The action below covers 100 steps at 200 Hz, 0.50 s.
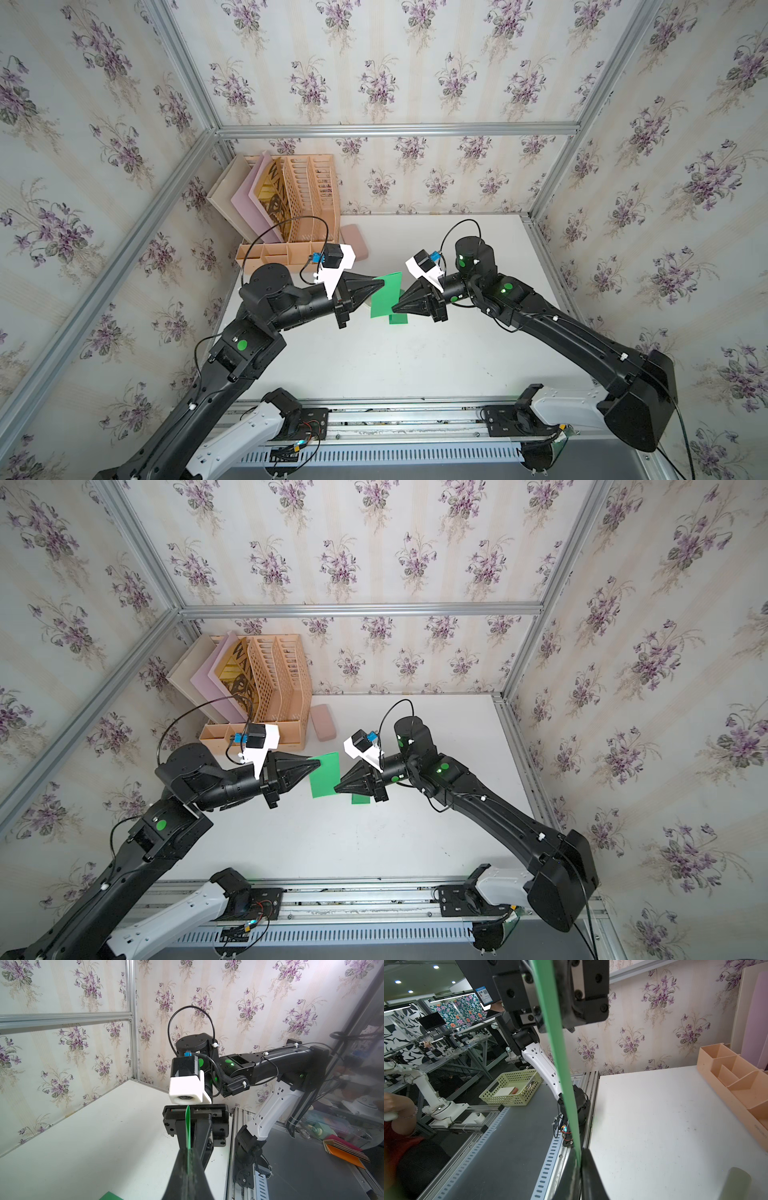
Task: Fold the square paper along the opposite sides
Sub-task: Smooth out the paper.
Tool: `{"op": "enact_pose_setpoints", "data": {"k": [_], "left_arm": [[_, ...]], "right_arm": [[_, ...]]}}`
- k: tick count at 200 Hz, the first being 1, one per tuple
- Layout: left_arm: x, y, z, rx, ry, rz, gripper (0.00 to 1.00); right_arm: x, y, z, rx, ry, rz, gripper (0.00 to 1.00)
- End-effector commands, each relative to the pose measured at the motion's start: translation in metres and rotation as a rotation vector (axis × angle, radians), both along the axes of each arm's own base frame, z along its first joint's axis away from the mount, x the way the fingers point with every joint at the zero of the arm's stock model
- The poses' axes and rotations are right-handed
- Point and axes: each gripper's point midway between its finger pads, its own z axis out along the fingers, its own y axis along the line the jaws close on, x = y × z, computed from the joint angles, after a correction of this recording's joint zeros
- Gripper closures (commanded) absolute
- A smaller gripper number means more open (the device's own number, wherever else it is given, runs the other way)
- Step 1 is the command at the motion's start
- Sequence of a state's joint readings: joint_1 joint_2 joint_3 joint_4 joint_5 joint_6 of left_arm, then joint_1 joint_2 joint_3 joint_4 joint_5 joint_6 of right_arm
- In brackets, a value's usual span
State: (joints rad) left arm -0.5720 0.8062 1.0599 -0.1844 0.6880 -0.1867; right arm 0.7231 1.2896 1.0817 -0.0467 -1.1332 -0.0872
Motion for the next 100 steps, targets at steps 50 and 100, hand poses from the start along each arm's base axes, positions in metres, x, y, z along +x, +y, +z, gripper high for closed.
{"op": "enact_pose_setpoints", "data": {"k": [50, 100], "left_arm": [[-0.0018, 0.0004, 0.0116, -0.023, -0.042, -0.005, 1.0], [-0.0021, 0.001, 0.0116, -0.02, -0.044, -0.001, 1.0]], "right_arm": [[-0.0015, -0.001, -0.0029, 0.004, -0.011, -0.002, 1.0], [-0.0027, -0.0025, -0.0038, 0.003, -0.015, -0.008, 0.97]]}}
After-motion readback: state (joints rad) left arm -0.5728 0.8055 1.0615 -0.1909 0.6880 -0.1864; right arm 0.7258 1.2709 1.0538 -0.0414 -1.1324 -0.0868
